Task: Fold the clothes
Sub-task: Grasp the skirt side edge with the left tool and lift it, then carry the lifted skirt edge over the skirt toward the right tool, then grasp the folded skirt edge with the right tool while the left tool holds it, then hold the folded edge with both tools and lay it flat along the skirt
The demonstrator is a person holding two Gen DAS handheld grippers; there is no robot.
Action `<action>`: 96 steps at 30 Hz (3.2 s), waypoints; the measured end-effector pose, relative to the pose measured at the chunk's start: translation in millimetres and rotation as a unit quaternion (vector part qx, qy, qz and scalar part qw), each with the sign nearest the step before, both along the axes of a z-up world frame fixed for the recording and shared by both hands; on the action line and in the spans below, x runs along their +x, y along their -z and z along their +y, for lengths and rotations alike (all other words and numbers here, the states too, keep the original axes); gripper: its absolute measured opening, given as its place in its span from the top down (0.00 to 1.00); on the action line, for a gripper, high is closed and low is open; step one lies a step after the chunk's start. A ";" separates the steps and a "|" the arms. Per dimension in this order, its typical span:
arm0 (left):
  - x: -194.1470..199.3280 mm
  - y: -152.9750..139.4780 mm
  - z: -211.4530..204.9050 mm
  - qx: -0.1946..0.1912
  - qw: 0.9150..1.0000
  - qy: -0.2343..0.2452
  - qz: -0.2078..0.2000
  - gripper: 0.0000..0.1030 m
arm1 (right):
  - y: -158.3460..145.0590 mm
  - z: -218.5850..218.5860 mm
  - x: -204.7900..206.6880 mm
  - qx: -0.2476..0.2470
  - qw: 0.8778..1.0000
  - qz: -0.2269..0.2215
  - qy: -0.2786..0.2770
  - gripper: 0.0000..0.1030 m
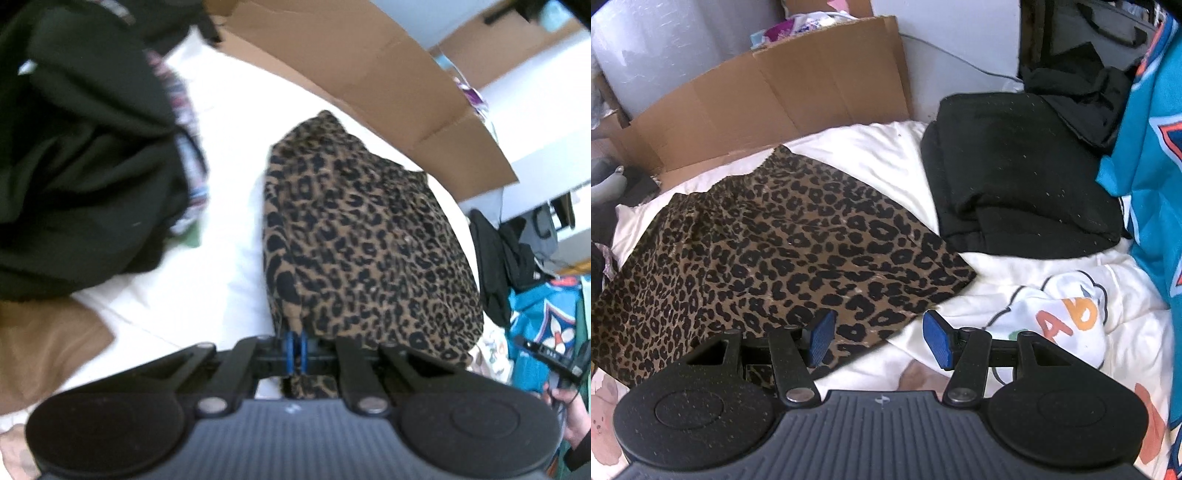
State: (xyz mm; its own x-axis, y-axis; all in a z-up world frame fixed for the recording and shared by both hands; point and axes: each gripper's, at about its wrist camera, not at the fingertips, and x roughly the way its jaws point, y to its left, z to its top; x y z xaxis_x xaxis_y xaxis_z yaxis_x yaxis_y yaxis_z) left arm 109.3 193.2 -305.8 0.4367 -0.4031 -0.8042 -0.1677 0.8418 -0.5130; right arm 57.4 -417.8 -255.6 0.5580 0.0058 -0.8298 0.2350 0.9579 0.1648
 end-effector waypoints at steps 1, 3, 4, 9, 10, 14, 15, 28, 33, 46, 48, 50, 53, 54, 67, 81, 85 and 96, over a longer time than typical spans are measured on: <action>2.1 -3.9 -5.9 0.003 1.000 0.006 0.002 0.96 | 0.3 3.7 0.0 0.000 1.000 -0.003 -0.007 0.42; 5.5 -12.6 -15.7 0.008 1.000 0.013 0.004 0.96 | 0.5 11.0 0.6 0.005 1.000 -0.009 -0.021 0.42; 7.7 -17.1 -19.9 0.008 1.000 0.016 0.002 0.96 | -0.5 15.4 1.3 0.009 0.999 -0.014 -0.028 0.42; 17.9 -37.2 -39.5 0.001 1.000 0.027 -0.006 0.96 | -5.7 29.6 6.4 0.028 0.998 -0.035 -0.054 0.42; 19.7 -41.1 -44.5 0.000 0.999 0.032 -0.006 0.96 | -7.6 31.4 7.7 0.035 0.997 -0.041 -0.056 0.42; 26.9 -57.5 -66.0 -0.008 0.999 0.052 -0.011 0.96 | -12.7 40.1 11.0 0.057 0.994 -0.062 -0.067 0.42; 29.4 -60.6 -72.0 -0.010 0.998 0.057 -0.011 0.96 | -12.8 43.9 12.5 0.056 0.994 -0.064 -0.075 0.42; 72.3 -86.8 -144.5 -0.019 0.993 0.117 -0.013 0.96 | -13.4 102.3 35.0 0.072 0.979 -0.075 -0.177 0.42; 91.8 -87.0 -168.6 -0.023 0.992 0.127 -0.009 0.96 | -12.8 135.9 42.0 0.071 0.966 -0.082 -0.236 0.42; 111.8 -85.9 -212.7 -0.031 0.987 0.157 -0.006 0.96 | -20.4 170.7 48.3 0.096 0.947 -0.128 -0.279 0.42; 114.0 -86.4 -219.1 -0.030 0.986 0.162 -0.008 0.96 | -21.6 173.4 48.9 0.094 0.946 -0.130 -0.283 0.43; 115.9 -87.7 -223.2 -0.038 0.986 0.162 -0.011 0.96 | -22.7 176.1 49.4 0.093 0.945 -0.131 -0.286 0.43; 117.3 -88.1 -230.5 -0.052 0.985 0.162 -0.015 0.96 | -23.6 179.0 51.3 0.088 0.945 -0.133 -0.287 0.43; 117.5 -87.5 -233.3 -0.055 0.985 0.163 -0.016 0.96 | -23.2 178.5 53.0 0.089 0.946 -0.134 -0.282 0.43; 121.8 -83.4 -252.4 -0.080 0.982 0.167 -0.020 0.94 | -11.7 170.7 62.4 0.085 0.962 -0.133 -0.225 0.97; 109.4 -60.0 -222.3 -0.086 0.990 0.108 -0.022 0.62 | 1.3 123.8 60.0 0.099 0.979 -0.117 -0.137 0.99; 99.4 -33.2 -206.4 -0.078 0.993 0.083 -0.003 0.62 | 0.1 106.4 62.0 0.103 0.981 -0.116 -0.115 0.99; 82.8 31.9 -191.2 -0.069 0.995 0.060 0.051 0.62 | 20.2 47.2 62.0 0.120 0.988 -0.099 -0.021 0.99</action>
State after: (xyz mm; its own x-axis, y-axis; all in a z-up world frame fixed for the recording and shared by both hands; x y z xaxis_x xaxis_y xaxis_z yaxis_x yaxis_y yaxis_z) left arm 192.1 2.0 -337.6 0.2982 -0.5571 -0.7751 -0.1276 0.7814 -0.6108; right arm 119.4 -370.6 -275.8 0.7039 0.2150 -0.6770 0.1373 0.8940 0.4266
